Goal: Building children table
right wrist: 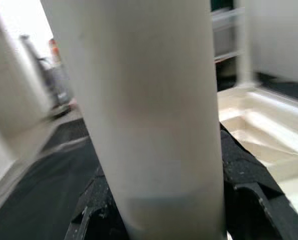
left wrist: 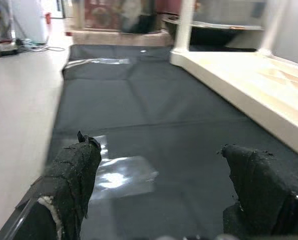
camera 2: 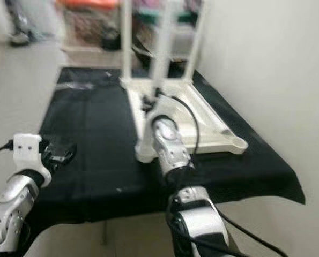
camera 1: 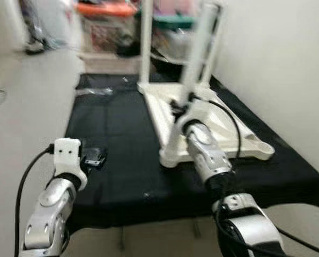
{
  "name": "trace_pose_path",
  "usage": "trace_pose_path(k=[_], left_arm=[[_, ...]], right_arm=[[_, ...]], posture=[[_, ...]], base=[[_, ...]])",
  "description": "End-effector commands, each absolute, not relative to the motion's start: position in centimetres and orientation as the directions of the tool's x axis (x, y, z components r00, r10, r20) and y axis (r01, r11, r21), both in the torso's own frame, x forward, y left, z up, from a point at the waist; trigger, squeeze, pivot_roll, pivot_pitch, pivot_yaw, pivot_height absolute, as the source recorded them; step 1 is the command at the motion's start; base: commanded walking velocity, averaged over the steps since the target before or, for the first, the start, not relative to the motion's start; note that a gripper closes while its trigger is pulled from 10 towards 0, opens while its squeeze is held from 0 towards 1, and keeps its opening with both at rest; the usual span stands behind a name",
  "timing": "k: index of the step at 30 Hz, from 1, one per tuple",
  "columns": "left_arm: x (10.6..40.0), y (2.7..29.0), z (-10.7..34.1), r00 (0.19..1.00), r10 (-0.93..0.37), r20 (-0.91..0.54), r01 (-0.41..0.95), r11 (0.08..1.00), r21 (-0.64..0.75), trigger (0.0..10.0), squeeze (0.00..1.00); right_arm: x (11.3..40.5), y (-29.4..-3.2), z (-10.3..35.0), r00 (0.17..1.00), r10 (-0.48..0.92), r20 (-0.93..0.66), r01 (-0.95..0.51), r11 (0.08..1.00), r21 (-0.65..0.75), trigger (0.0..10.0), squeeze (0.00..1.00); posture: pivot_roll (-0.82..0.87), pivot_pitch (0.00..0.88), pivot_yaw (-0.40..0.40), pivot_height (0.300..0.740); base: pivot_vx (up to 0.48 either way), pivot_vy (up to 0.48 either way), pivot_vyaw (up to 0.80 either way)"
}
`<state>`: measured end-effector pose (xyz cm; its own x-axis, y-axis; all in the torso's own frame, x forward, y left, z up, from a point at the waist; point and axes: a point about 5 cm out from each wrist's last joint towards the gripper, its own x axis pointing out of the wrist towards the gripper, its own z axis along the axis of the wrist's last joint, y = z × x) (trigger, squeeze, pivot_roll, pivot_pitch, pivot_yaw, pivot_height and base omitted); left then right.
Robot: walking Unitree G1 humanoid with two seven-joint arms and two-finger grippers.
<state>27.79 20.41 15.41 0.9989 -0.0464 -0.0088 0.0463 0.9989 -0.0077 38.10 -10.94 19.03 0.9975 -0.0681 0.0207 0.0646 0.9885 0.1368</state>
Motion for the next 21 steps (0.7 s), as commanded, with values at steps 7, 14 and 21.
trace_pose_path(k=[7,14,21], left_arm=[[27.9,19.8,15.4,0.997,-0.07,-0.011,0.07,0.997,-0.015,10.0,0.0],[28.0,20.2,15.4,0.998,-0.07,-0.006,0.07,0.997,-0.021,10.0,0.0],[28.1,20.1,15.5,0.997,-0.08,-0.001,0.079,0.997,-0.024,10.0,0.0]], right_arm=[[36.0,-11.1,15.1,0.99,-0.026,-0.142,0.049,0.986,0.161,10.0,0.0],[38.4,-8.3,21.3,0.883,0.435,0.176,-0.464,0.865,0.192,10.0,0.0],[37.8,-8.1,21.8,0.592,0.794,0.14,-0.801,0.598,-0.002,10.0,0.0]], posture=[[0.1,0.0,-0.097,0.74],[0.12,0.0,-0.116,0.74],[0.12,0.0,-0.119,0.74]], base=[[0.0,0.0,0.0],[0.0,0.0,0.0],[0.0,0.0,0.0]])
